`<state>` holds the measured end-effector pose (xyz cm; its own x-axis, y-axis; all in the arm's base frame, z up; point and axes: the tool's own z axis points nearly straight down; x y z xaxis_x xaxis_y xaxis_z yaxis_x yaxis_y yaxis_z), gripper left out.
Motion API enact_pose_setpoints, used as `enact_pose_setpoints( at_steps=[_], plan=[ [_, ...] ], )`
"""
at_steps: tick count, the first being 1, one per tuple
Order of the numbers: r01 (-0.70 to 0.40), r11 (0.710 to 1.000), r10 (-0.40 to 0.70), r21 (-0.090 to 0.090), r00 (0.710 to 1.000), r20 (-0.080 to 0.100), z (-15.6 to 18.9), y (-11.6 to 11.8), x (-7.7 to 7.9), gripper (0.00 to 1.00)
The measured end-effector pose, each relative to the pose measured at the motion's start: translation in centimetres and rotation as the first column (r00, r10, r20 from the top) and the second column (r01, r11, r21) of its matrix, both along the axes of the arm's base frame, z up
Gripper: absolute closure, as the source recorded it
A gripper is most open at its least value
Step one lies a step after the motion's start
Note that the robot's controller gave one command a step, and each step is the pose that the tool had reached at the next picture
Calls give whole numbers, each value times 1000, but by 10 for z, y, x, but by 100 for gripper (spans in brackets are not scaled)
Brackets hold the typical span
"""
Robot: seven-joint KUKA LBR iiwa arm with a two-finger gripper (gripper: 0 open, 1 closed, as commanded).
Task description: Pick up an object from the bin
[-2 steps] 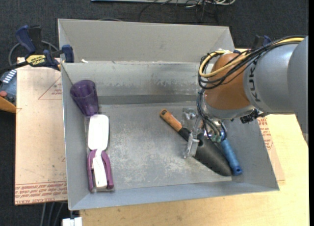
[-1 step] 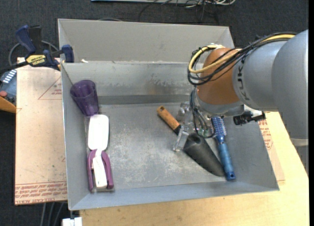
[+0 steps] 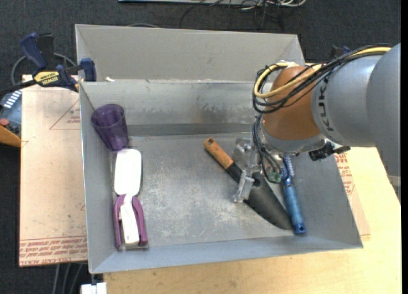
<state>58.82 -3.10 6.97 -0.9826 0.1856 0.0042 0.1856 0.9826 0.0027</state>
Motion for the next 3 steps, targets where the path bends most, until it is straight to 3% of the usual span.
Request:
enact_pose_setpoints(
  at_steps=[1, 2, 3],
  plan=[
    [283, 959, -283, 3, 959, 12, 1, 13, 33, 0],
    [1, 1000, -1, 2, 1000, -1, -1, 1, 0, 100],
    [1, 1000, -1, 2, 1000, -1, -1, 1, 0, 100]
  ],
)
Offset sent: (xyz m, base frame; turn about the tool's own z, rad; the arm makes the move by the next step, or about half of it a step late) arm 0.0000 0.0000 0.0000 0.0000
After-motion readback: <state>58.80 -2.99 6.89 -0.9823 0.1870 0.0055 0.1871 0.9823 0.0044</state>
